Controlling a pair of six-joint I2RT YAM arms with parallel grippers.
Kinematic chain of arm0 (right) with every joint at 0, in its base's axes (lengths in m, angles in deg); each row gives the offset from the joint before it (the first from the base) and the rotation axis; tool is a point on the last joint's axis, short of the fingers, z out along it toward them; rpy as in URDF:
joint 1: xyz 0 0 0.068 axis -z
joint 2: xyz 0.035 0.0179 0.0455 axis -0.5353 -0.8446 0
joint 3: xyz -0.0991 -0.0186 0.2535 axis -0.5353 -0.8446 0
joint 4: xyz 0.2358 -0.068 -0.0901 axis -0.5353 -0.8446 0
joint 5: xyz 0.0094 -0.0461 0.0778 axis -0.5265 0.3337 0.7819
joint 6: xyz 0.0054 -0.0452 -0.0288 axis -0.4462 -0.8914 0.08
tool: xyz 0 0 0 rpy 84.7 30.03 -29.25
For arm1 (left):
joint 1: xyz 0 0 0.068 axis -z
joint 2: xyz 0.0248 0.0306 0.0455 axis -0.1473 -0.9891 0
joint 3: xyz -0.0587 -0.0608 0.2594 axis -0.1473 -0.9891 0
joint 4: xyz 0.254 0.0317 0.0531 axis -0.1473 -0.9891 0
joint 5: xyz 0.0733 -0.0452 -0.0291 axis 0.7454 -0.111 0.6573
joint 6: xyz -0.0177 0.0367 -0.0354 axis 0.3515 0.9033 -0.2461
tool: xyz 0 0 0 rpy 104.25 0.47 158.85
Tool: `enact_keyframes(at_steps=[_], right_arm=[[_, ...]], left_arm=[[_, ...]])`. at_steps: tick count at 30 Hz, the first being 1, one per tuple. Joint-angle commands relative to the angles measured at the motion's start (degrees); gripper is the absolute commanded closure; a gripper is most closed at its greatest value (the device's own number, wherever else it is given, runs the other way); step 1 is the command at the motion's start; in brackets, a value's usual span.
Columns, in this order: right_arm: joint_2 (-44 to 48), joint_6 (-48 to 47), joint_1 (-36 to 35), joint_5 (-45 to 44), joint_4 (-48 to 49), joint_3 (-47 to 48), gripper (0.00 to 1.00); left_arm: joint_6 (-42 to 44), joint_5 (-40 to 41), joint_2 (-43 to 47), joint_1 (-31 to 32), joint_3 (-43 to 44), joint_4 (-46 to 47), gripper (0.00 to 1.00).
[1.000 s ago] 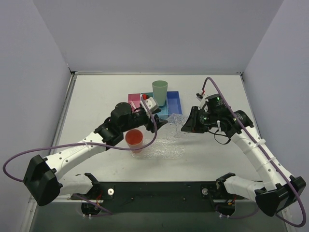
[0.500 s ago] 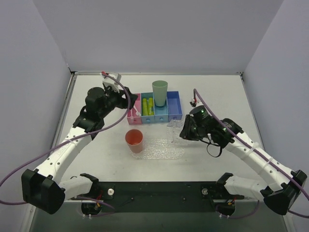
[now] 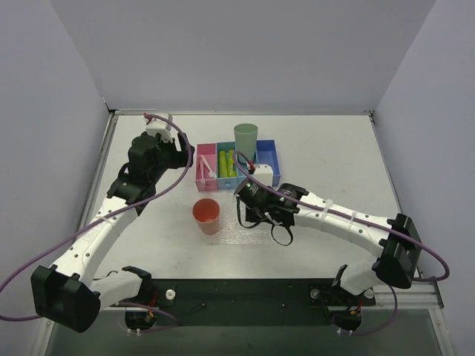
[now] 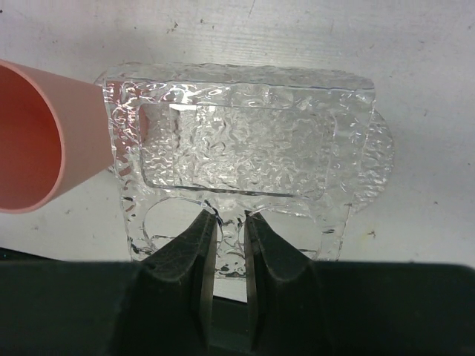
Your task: Prepare toiletry sets of a toothbrush and toothpaste on the tray
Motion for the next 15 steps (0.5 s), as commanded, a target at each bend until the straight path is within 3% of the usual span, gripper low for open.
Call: enact_keyframes(at_steps=[1, 15], right_arm=[[-2.7, 2.8, -1.3, -4.1, 2.5, 3.1, 1.0], [-8.6, 8.5, -3.1, -2.2, 3.6, 2.6, 1.0]], left_arm=[[0.3, 1.4, -0.5, 0.2, 1.0, -0.1, 0.18], [-0.1, 2.6, -0.5, 1.1, 0.7, -0.2, 0.18]])
